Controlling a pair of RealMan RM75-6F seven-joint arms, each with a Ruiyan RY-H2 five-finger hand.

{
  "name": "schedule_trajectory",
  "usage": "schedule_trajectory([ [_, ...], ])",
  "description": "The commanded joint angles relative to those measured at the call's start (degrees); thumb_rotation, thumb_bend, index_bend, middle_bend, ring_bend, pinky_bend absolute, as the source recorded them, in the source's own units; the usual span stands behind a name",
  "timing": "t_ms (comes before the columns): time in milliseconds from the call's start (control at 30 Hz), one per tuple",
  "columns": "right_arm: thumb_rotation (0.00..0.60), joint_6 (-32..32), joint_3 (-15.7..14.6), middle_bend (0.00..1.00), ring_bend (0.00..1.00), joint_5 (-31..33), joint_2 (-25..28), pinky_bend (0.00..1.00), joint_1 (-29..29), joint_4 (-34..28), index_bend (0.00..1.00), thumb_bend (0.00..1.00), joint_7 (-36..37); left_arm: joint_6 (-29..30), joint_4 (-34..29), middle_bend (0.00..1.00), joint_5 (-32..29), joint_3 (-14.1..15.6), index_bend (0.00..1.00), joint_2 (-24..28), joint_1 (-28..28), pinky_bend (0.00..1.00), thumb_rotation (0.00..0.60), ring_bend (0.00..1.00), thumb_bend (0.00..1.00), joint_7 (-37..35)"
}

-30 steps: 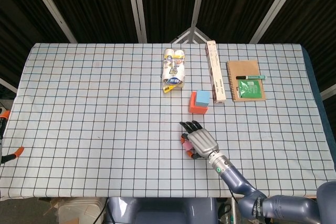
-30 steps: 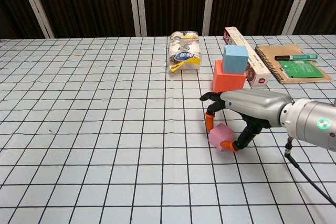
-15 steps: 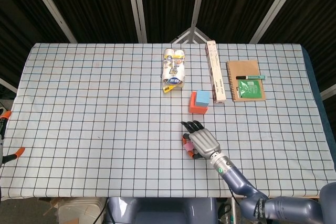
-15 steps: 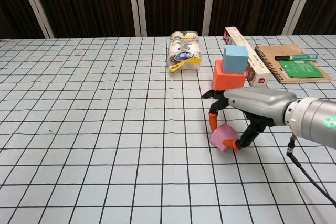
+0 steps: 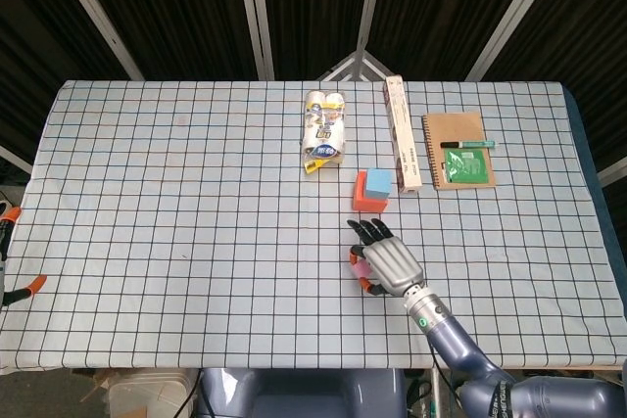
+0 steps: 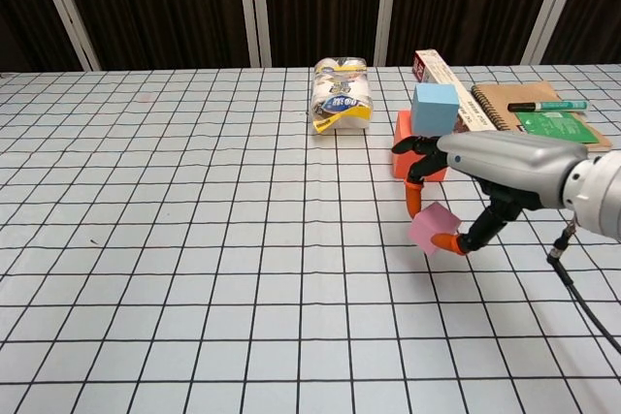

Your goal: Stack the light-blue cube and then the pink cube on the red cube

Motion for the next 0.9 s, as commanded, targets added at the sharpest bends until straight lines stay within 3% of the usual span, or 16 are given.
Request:
schedule_trajectory([
  [33, 0.6, 1.48, 0.46, 0.0, 0.0, 1.38, 2.03, 0.0, -0.22, -2.52, 0.49, 0.42, -2.35, 0.19, -0.06, 0.0, 0.29, 0.12, 0.03, 0.18, 0.14, 0.0, 0.6, 0.0, 0.16, -0.36],
  [200, 0.6, 3.18, 2.31, 0.0, 0.0, 4.91, 6.1, 0.0, 0.5, -6.6, 0.49, 0.42, -6.53, 0.48, -0.05, 0.0, 0.62, 0.21, 0.03, 0.5, 0.4, 0.0, 0.6, 0.0, 0.16, -1.26],
  [533, 0.6, 7.18, 13.17, 0.0, 0.0, 24.92, 14.7, 0.0, 8.06, -14.03, 0.5, 0.42, -17.02, 0.3, 0.07, 0.0, 0.79, 0.17, 0.03, 1.03, 0.49, 0.0, 0.6, 0.0, 0.16, -2.85],
  [700, 0.6, 8.8, 17.58, 0.0, 0.0, 38.41, 14.73, 0.0, 14.94, -12.83, 0.5, 0.42, -22.61, 0.1, 0.15, 0.0, 1.18, 0.36, 0.03, 1.28, 0.48, 0.0, 0.6, 0.0, 0.16, -3.45],
  [900, 0.6, 9.96, 21.03, 0.0, 0.0, 52.54, 11.75, 0.0, 22.99, -6.21, 0.5, 0.42, -27.46, -0.06, 0.43, 0.0, 0.91, 0.15, 0.03, 1.57, 0.51, 0.0, 0.6, 0.0, 0.16, -4.49],
])
